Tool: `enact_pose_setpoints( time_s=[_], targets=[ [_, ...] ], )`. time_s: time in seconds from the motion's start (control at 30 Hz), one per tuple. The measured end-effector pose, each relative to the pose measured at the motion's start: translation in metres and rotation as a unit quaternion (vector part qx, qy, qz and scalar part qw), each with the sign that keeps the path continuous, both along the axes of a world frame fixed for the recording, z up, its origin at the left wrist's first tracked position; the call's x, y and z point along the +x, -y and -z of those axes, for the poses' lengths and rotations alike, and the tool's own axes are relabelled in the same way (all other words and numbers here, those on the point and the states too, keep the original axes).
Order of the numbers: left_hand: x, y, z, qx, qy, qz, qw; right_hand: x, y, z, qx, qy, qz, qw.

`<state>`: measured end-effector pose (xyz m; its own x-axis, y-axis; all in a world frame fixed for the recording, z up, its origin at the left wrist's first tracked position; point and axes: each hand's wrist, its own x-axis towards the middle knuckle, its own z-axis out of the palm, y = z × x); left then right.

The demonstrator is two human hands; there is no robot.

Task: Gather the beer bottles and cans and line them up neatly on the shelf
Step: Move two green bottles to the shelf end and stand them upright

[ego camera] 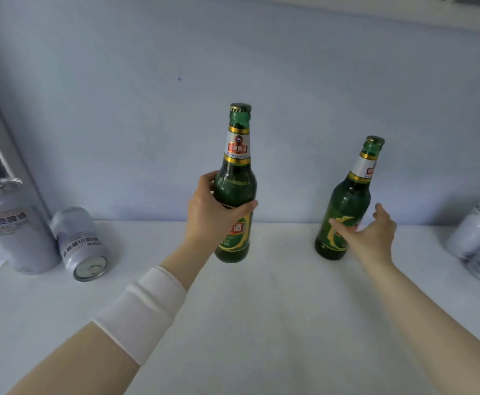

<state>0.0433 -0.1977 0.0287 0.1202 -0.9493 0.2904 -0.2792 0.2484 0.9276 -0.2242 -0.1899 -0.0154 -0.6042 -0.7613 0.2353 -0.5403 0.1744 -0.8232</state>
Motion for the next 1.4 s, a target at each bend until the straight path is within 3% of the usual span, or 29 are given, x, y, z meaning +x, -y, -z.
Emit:
enact_pose_setpoints(
  time_s=[0.1,0.27,0.47,0.77,1.03,1.4],
  targets=[
    [-0.035,-0.009,0.007,0.013,-0.003,-0.006,1.0,-0.025,0.022,0.003,0.024,0.085,-0.112,0.99],
    [-0.063,-0.021,0.011,0.013,0.007,-0.02,1.0,-0.039,0.037,-0.007,0.063,0.103,-0.199,0.973],
    [-0.072,-0.039,0.001,-0.009,0.041,-0.002,0.999,-0.039,0.001,-0.014,0.03,0.138,-0.172,0.975],
    [-0.137,-0.069,-0.026,-0.071,0.0,0.151,0.986,-0.087,-0.117,-0.03,-0.024,0.217,-0.14,0.966],
    [-0.278,-0.113,-0.048,-0.12,-0.008,0.278,0.953,-0.21,-0.211,-0.035,-0.061,0.221,-0.059,0.971],
    [-0.519,-0.201,-0.042,-0.107,-0.014,0.321,0.941,-0.436,-0.318,-0.032,-0.046,0.16,-0.027,0.986]
  ],
)
